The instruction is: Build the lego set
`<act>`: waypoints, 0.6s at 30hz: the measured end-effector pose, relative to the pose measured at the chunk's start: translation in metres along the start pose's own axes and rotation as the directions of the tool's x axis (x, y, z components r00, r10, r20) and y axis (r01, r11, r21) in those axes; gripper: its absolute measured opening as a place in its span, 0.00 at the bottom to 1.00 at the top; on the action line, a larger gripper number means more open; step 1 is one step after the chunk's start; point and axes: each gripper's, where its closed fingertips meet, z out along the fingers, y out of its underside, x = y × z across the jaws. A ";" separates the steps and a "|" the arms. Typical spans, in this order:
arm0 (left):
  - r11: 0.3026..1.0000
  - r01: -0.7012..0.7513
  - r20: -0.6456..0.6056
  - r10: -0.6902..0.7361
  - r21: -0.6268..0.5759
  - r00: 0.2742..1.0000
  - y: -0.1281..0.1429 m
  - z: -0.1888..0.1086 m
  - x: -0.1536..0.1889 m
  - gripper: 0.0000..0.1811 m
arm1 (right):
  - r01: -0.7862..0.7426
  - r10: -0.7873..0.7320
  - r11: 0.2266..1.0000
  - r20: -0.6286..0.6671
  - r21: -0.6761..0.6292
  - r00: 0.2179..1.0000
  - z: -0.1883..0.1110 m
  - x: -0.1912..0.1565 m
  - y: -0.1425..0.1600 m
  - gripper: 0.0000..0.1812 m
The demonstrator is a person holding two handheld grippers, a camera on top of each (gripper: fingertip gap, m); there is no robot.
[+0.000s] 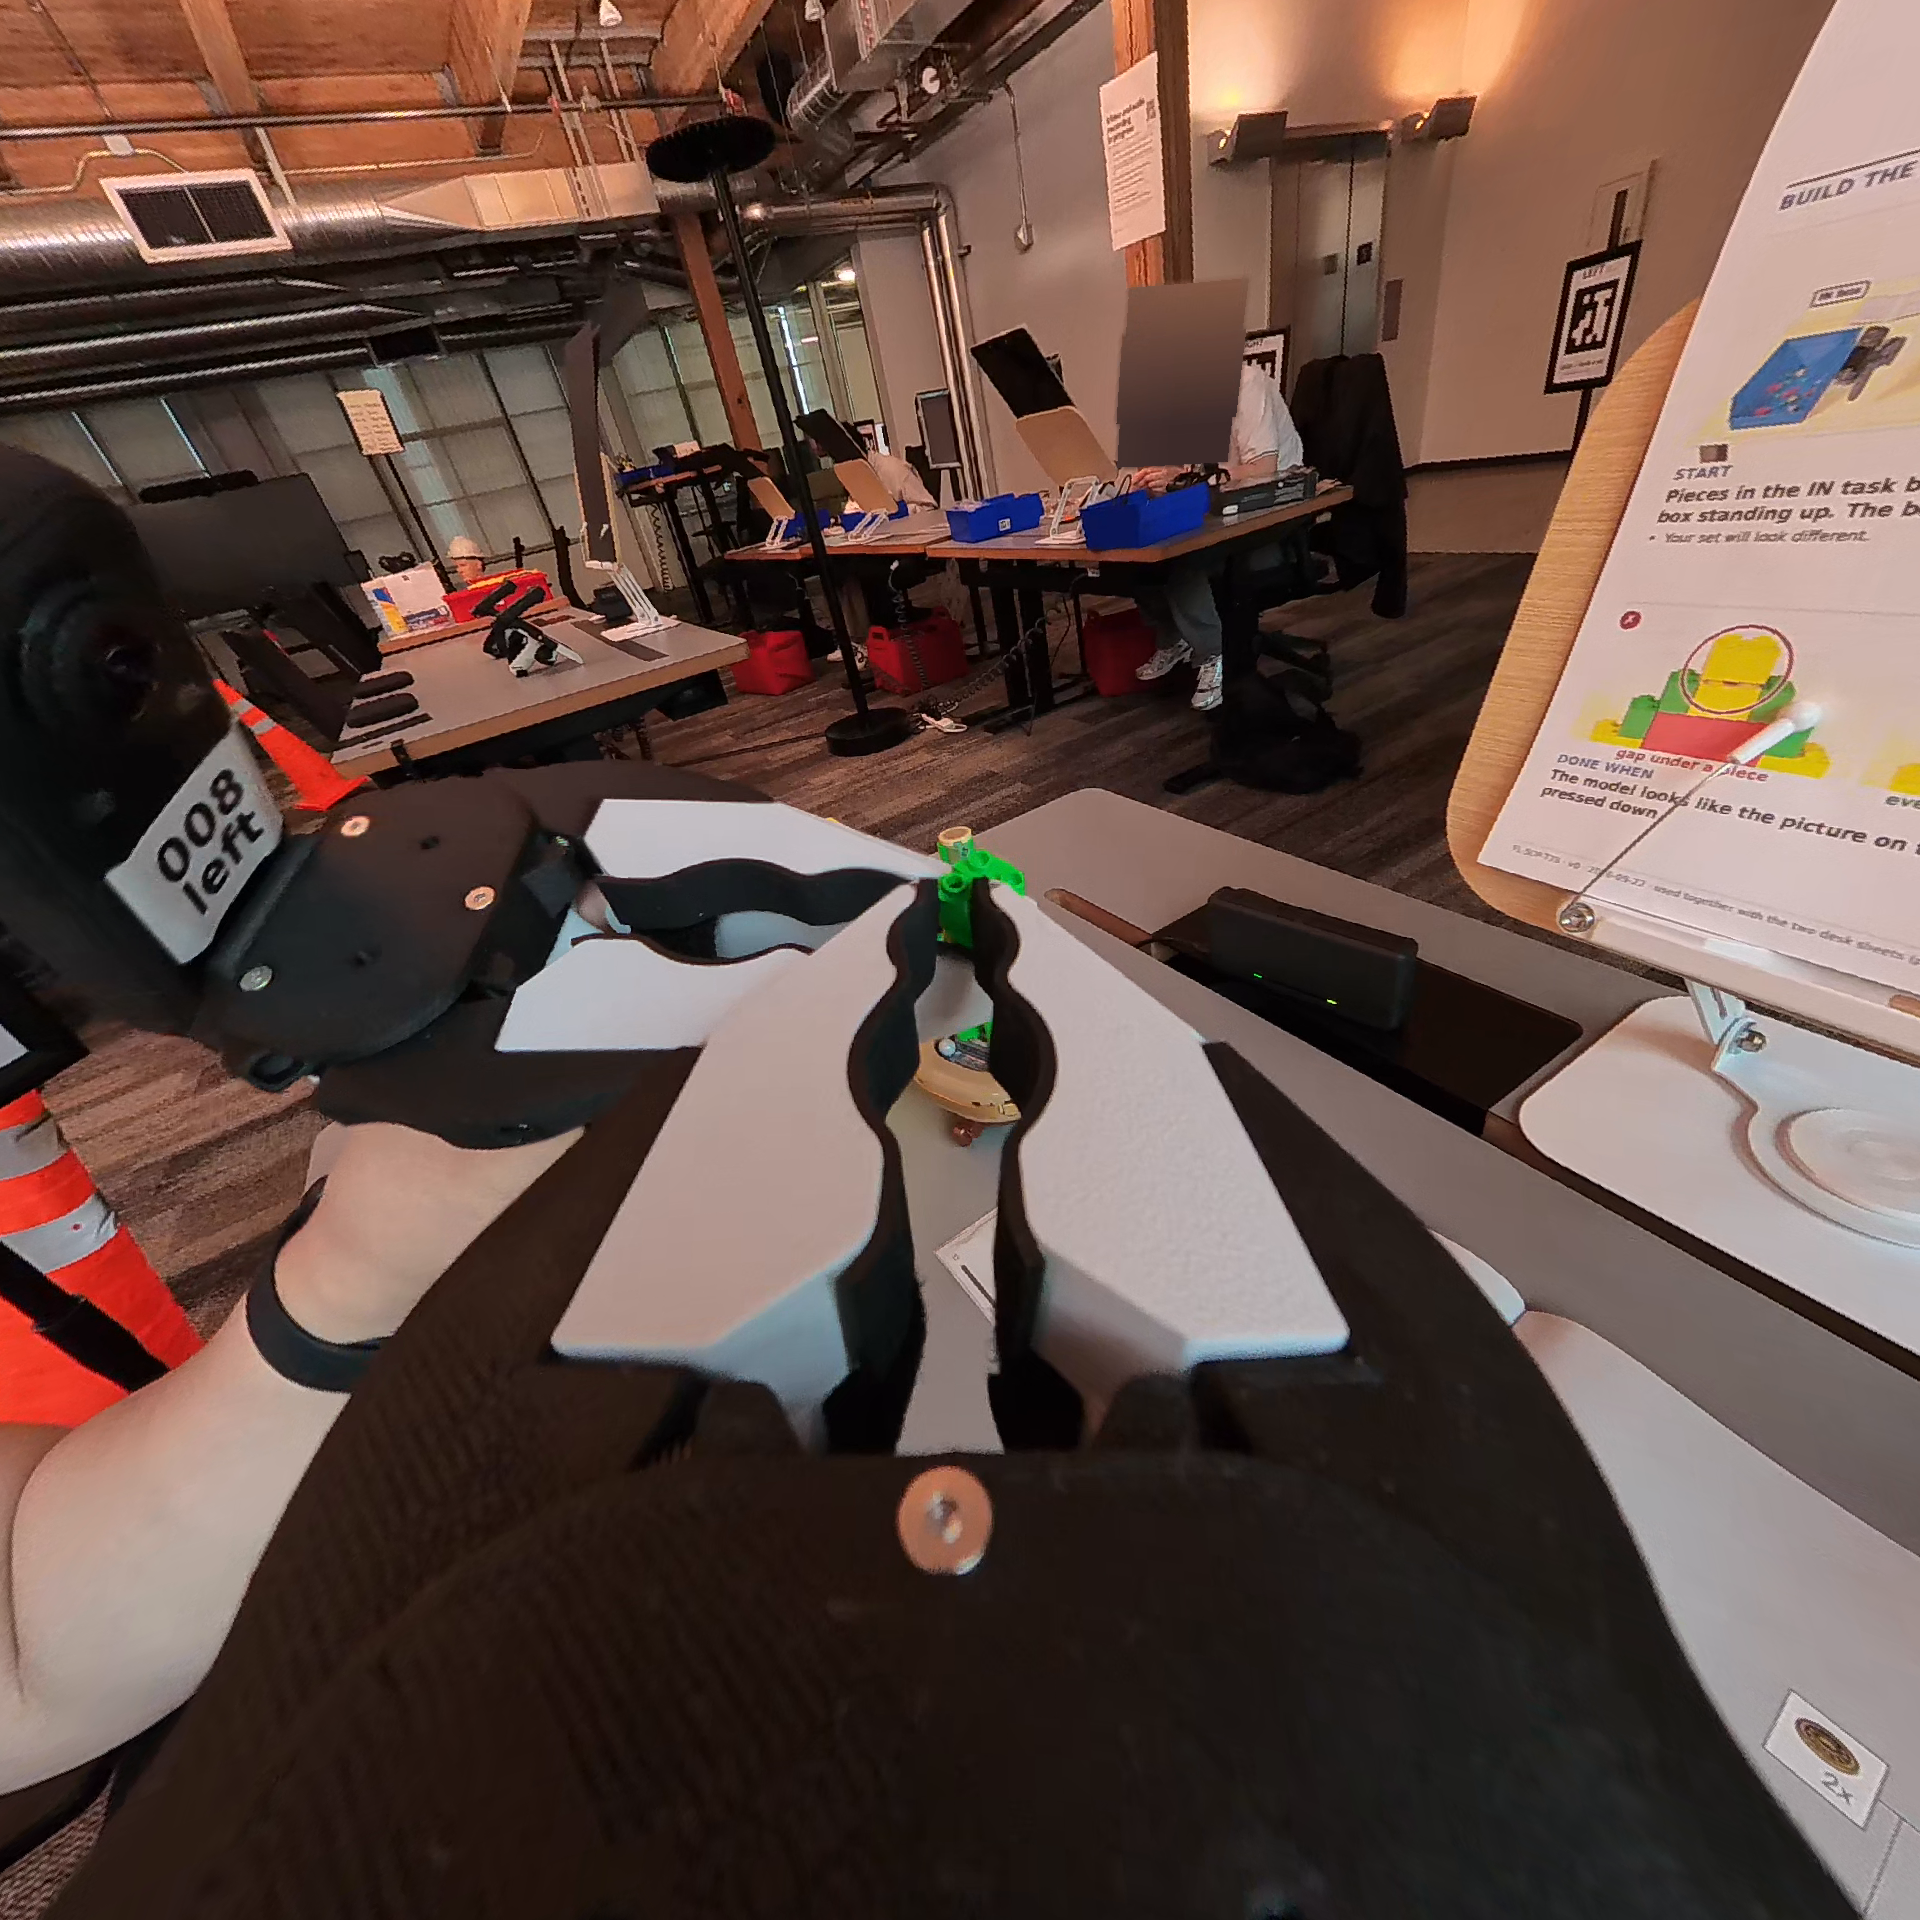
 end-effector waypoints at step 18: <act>0.758 0.631 -0.701 -0.541 -0.166 0.465 -0.016 -0.053 0.017 0.07 | 0.716 -0.715 0.698 0.076 0.014 0.695 -0.042 -0.041 -0.005 0.32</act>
